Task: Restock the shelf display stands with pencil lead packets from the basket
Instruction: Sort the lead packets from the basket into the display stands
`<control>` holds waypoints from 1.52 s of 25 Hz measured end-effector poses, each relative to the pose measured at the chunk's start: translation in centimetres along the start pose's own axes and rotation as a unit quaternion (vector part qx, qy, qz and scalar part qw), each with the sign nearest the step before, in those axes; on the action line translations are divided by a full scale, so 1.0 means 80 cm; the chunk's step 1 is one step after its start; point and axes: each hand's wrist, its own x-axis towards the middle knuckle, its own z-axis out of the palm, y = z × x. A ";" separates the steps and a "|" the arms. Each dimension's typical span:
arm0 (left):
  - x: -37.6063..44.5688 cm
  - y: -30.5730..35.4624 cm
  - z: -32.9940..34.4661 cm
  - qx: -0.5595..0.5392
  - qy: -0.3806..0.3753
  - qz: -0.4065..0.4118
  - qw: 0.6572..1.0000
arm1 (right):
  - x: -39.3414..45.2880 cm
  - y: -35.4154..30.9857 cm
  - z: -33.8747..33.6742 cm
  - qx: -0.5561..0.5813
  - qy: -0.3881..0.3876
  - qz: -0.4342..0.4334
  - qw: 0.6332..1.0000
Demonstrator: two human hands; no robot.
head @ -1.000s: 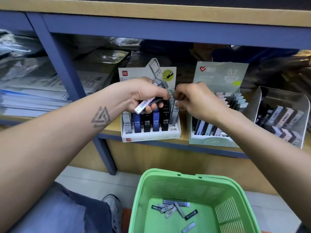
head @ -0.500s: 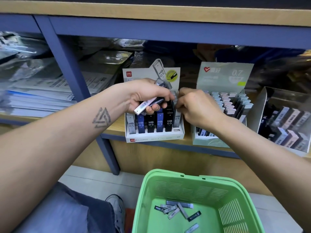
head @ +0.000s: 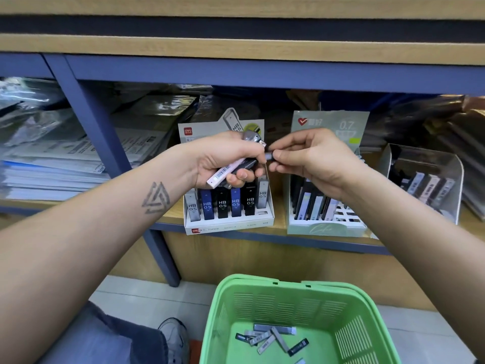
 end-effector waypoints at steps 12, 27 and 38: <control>0.041 0.017 0.060 -0.130 0.058 -0.028 0.989 | -0.045 -0.005 -0.086 -0.028 0.071 -0.039 0.996; 0.090 0.033 0.171 0.083 0.072 0.120 0.987 | -0.099 0.006 -0.160 -0.454 0.170 -0.176 0.856; 0.118 0.030 0.214 0.003 0.023 0.076 0.997 | -0.129 -0.003 -0.267 -0.413 0.274 -0.086 0.864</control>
